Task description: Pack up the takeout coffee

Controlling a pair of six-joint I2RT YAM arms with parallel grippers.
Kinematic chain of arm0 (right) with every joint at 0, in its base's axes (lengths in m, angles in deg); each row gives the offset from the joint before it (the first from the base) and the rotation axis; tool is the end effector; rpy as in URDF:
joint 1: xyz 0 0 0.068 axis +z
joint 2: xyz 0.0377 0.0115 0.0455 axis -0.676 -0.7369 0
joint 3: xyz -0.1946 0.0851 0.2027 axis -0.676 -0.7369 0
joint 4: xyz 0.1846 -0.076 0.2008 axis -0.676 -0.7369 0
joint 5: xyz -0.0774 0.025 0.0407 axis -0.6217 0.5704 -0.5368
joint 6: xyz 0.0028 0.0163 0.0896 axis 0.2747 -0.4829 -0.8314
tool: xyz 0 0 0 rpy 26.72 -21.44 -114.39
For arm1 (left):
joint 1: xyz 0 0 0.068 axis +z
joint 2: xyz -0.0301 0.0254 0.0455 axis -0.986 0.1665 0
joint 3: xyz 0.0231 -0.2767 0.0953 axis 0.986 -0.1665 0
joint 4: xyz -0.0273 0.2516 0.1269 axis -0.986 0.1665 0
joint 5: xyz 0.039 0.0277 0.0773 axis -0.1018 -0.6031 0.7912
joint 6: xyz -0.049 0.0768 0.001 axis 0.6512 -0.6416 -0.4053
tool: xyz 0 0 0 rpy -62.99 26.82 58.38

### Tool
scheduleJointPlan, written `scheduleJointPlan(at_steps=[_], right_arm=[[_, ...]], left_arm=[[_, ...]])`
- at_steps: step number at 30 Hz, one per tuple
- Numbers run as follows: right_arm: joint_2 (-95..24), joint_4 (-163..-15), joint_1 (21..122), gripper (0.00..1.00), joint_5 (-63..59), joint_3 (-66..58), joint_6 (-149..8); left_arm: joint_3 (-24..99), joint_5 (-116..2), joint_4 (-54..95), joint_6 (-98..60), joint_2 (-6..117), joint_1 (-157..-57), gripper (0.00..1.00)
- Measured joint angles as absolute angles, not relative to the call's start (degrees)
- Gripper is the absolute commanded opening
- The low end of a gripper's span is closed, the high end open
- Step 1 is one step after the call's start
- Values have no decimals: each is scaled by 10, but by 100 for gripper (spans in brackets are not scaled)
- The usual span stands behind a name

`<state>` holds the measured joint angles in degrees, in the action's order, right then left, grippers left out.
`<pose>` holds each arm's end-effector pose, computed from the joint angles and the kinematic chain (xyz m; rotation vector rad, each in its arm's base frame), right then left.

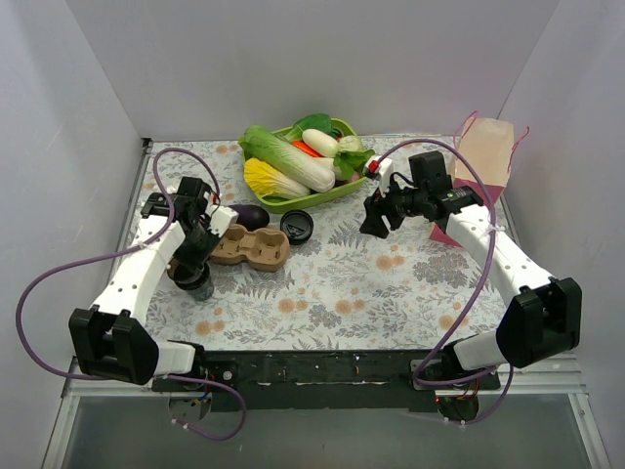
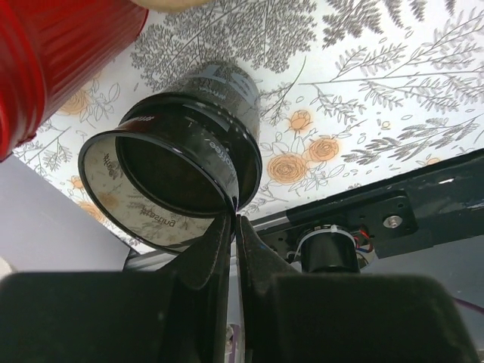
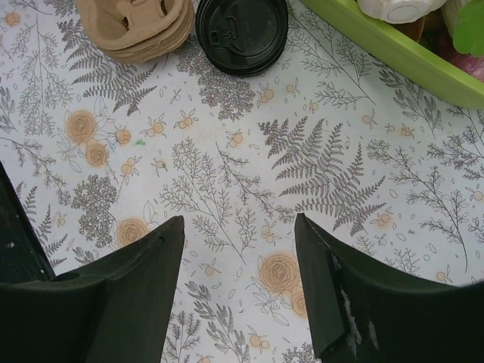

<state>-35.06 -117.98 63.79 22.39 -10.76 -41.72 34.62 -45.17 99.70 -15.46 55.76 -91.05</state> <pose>0.3142 0.1689 0.3059 -1.0882 1.9530 0.6320 0.2357 -0.0394 0.2657 -0.1172 3.0093 0.0455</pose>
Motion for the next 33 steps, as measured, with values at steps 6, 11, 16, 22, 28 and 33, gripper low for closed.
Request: scheduleJointPlan(at_steps=[6, 11, 16, 22, 28, 33], right_arm=[[-358, -1180, 638, 68, 226, -108, -423], [-360, -1180, 638, 68, 227, -106, -423], [-360, -1180, 638, 68, 232, -104, -423], [-362, -1180, 638, 67, 236, -104, -422], [-377, -1182, 638, 66, 240, -94, -423], [-381, -1182, 631, 66, 232, -70, -439]], left_arm=[[367, -461, 998, -154, 557, -910, 0], [416, -461, 1004, -155, 557, -910, 0], [449, -461, 1001, -157, 550, -910, 0], [459, -462, 1006, -160, 528, -910, 0], [531, -542, 1005, -159, 513, -912, 0], [645, -697, 1011, -160, 533, -928, 0]])
